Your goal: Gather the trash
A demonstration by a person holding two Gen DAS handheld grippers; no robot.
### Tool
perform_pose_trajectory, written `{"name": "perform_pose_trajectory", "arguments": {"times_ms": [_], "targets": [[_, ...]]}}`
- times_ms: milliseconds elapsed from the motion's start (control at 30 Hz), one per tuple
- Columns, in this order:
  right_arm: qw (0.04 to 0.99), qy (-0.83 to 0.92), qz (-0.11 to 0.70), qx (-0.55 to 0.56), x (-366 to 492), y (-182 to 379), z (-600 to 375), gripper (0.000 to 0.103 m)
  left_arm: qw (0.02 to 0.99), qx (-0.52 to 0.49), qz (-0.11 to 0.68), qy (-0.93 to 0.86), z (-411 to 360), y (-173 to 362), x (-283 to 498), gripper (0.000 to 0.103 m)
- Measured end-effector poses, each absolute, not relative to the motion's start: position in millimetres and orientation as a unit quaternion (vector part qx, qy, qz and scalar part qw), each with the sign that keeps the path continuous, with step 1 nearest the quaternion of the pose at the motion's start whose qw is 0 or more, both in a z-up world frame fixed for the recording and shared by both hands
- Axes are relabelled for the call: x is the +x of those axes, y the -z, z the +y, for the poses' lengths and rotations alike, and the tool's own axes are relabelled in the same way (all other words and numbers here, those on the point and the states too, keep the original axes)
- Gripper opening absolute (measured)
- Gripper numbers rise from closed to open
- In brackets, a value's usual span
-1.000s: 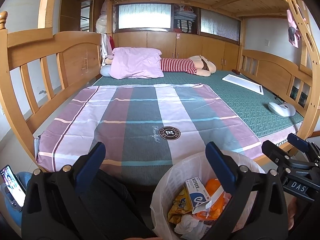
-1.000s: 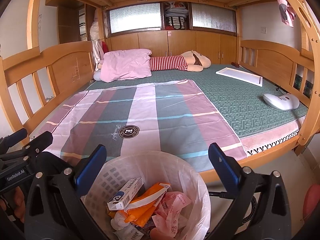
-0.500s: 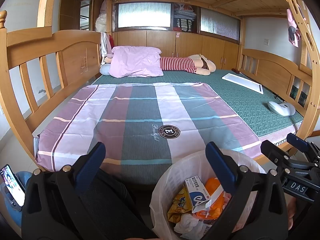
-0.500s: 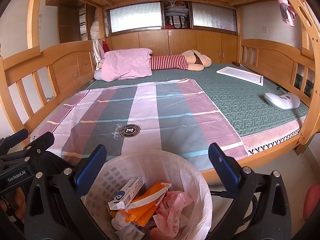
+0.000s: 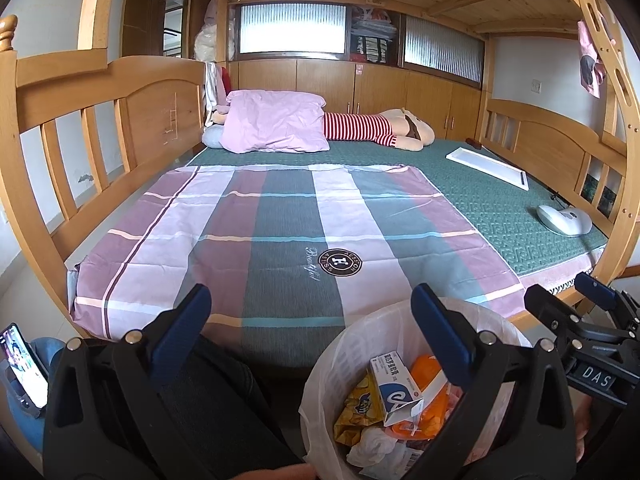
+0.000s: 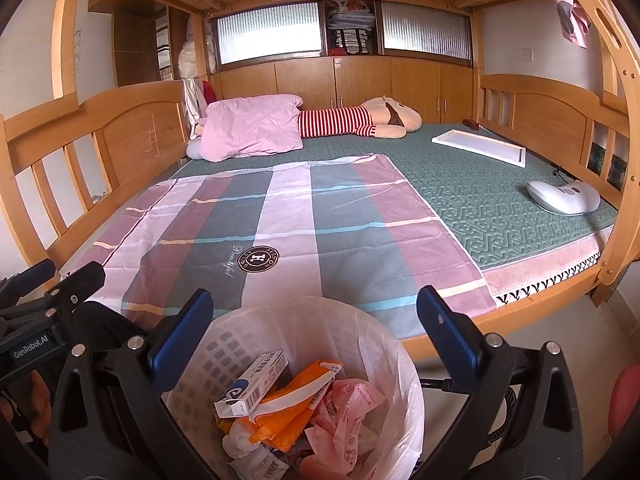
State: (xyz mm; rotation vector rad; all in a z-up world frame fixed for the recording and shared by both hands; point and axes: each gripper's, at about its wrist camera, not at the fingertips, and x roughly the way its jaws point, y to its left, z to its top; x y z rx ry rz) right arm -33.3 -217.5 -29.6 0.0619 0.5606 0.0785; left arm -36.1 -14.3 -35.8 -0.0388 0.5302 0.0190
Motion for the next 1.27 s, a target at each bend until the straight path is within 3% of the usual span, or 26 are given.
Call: {"name": "perform_pose_trajectory", "arguments": {"times_ms": [1267], "targets": [[0.958,-0.041,0.283,0.029,-34.0,30.4,-218.7,0.099,0.961,-0.014,0.277,-0.009,-15.4,41.6,-33.5,0.099]]}}
